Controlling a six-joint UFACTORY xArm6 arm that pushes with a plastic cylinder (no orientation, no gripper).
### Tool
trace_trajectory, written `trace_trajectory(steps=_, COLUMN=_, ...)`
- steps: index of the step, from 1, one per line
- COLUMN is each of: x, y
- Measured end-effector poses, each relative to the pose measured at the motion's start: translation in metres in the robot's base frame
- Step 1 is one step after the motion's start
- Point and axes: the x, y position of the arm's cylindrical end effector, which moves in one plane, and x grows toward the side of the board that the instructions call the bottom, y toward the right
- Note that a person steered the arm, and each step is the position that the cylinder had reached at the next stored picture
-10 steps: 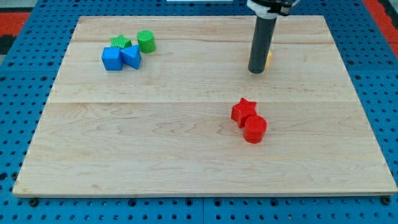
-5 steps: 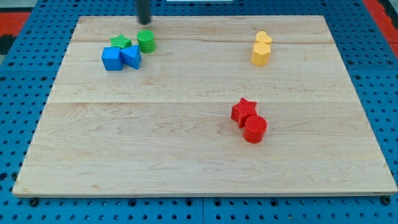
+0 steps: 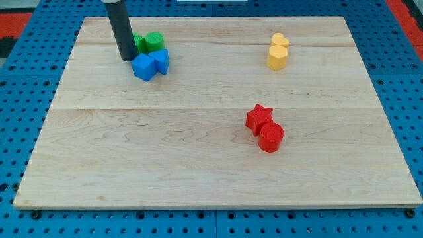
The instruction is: Push the blue cube along with blue triangle towards center
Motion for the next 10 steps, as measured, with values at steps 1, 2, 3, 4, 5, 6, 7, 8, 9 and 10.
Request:
trace_trajectory(steps=1, x=0.002, y=-0.004)
trace_trajectory(steps=2, x=0.003, y=0.024)
trace_trajectory(steps=3, x=0.0, y=0.04)
trace_trajectory(steps=4, x=-0.004, y=0.05)
trace_trajectory(steps=5, x=0.019, y=0.076)
trace_trajectory(steps=6, x=0.033, y=0.094)
trace_trajectory(steps=7, x=-0.011, y=0.083)
trace_trajectory(steps=8, x=-0.013, y=0.047)
trace_trajectory(steps=9, x=0.001, y=0.0)
trace_trajectory(steps=10, x=0.035, y=-0.008)
